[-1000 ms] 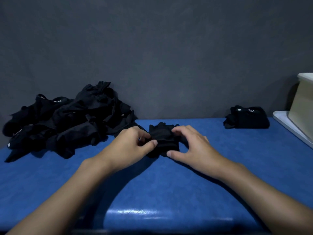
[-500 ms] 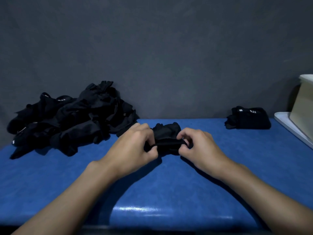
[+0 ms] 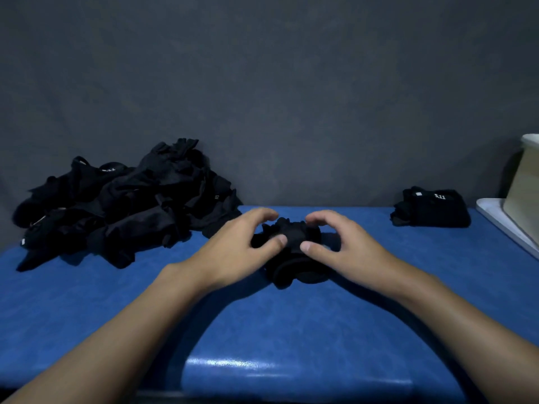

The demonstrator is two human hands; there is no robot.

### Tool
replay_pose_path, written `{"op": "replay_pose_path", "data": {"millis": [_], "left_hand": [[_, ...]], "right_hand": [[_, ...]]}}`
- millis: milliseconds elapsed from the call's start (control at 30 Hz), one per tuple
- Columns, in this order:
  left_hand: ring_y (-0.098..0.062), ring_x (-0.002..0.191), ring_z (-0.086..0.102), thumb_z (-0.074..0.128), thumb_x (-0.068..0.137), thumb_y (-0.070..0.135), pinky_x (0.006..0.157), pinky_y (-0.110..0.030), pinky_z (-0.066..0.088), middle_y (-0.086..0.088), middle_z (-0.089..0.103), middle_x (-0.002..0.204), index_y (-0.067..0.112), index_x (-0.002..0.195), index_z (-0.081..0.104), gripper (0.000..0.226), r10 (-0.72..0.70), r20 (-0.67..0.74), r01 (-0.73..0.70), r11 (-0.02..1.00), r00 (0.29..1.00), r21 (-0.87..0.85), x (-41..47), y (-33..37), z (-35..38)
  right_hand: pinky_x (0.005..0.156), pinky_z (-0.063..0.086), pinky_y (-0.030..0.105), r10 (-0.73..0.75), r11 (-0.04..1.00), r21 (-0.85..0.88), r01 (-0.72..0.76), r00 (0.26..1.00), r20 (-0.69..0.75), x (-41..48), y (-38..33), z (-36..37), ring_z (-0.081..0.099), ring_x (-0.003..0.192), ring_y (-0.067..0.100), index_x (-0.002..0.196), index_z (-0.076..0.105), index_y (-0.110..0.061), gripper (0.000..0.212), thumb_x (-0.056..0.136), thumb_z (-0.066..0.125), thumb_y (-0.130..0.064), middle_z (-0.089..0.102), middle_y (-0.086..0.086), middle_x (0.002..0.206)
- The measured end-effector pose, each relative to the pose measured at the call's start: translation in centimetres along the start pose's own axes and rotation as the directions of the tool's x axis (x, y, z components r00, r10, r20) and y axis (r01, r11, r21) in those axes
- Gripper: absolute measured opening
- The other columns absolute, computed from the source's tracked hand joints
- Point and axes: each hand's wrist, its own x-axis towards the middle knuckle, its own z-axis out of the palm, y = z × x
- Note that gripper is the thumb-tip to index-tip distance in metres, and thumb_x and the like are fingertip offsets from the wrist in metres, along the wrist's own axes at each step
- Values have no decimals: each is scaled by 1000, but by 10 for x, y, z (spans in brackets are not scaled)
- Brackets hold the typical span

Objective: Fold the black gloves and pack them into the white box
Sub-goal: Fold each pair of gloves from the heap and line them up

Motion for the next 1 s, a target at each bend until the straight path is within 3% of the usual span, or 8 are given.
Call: {"op": "replay_pose_path", "data": {"millis": [133,267,433,600,700,800,900,1000], "left_hand": [[-3,117,57,50,75,74,102,-32,45,19,60,128,37,137,43,72,36,155,-57,990,987,132,2,-5,2],[0,112,52,43,70,82,110,-35,33,24,54,127,40,140,32,83,24,246,-100,948,969,302,3,-8,0],[2,114,50,51,74,79,115,-38,22,27,51,127,37,143,26,85,-36,319,-84,931,947,355,6,-3,-5],[1,112,48,51,73,83,115,-41,22,30,45,125,37,145,23,89,-102,371,-55,920,923,389,9,0,-5],[-5,146,22,39,70,91,122,-42,9,15,18,163,35,155,15,104,-171,426,-55,882,888,469,9,-1,-5],[-6,151,-7,33,73,92,124,-41,-2,9,-7,166,27,158,1,112,-231,436,-46,842,870,538,6,-1,-4],[-5,151,-7,29,70,93,124,-38,-2,8,0,166,25,159,7,113,-161,386,-64,858,908,510,1,0,-4],[-3,146,14,21,69,87,118,-24,7,11,26,160,26,154,28,105,16,264,-123,910,965,395,-3,5,-6]], "right_hand": [[114,33,26,66,997,-39,-60,979,192,3,8,-4,40,132,-4,142,38,-38,75,77,73,-54,46,-20,141],[117,30,38,104,978,-205,-43,950,296,6,14,-7,30,142,8,142,22,-55,90,65,61,-79,35,-22,150],[120,12,32,160,940,-340,-14,901,404,8,7,-13,10,147,8,153,10,-42,87,84,61,-61,18,-15,158],[121,13,37,124,952,-307,13,897,423,10,7,-13,8,145,6,151,14,-44,86,83,64,-60,8,-26,154],[122,4,37,155,941,-339,9,878,453,9,8,-13,-5,148,3,153,11,-44,87,84,62,-60,-3,-25,159],[122,-1,37,185,930,-367,5,857,480,10,10,-13,-12,148,4,153,7,-44,88,84,59,-64,-7,-23,161],[123,2,37,149,947,-321,15,865,480,10,12,-14,-8,148,1,153,9,-44,93,80,62,-67,-2,-24,160],[121,19,31,60,996,-82,-33,934,351,11,10,-14,17,143,-5,148,30,-43,88,71,65,-71,24,-23,156]]}}
